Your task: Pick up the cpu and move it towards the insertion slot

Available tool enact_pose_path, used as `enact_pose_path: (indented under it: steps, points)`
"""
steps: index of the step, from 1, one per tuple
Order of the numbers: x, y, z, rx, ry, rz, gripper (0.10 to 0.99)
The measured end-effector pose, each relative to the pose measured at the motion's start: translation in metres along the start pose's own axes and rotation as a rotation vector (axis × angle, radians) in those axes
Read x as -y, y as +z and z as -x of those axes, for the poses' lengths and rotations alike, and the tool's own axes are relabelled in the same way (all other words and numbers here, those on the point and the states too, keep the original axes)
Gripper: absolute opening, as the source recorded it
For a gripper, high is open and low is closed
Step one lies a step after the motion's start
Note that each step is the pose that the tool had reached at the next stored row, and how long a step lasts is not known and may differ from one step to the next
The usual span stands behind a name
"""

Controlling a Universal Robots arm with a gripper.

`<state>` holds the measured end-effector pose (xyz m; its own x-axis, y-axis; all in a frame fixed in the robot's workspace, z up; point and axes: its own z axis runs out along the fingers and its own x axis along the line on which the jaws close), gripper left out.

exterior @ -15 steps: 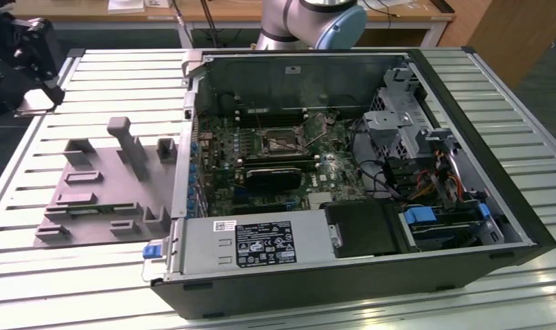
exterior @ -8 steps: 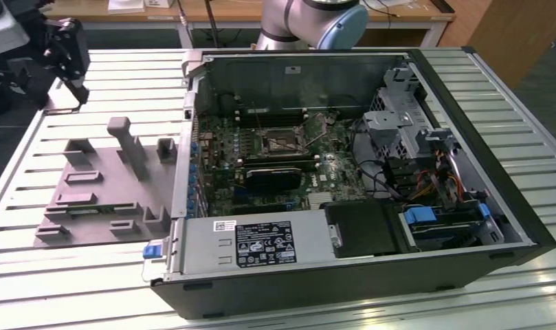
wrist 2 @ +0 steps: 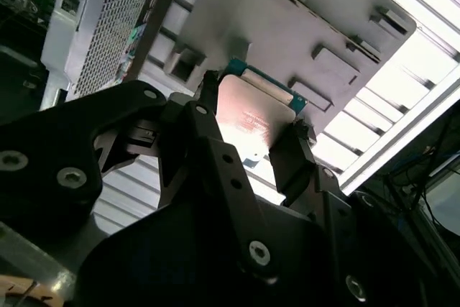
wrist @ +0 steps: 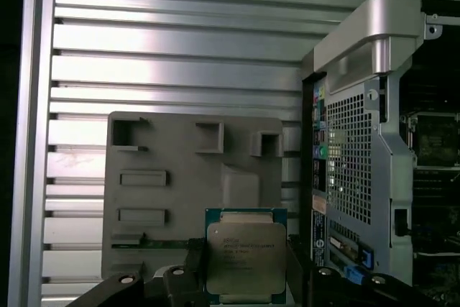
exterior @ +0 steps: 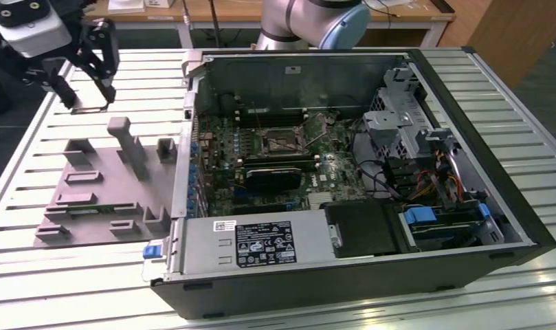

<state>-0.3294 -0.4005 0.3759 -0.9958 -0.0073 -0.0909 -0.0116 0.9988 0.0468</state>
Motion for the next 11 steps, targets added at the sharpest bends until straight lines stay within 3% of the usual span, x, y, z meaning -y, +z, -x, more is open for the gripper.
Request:
enact_pose_path:
  steps: [11]
  points:
    - [0.0006,0.0044,0.0494,-0.0018,0.000,0.000,0.533]
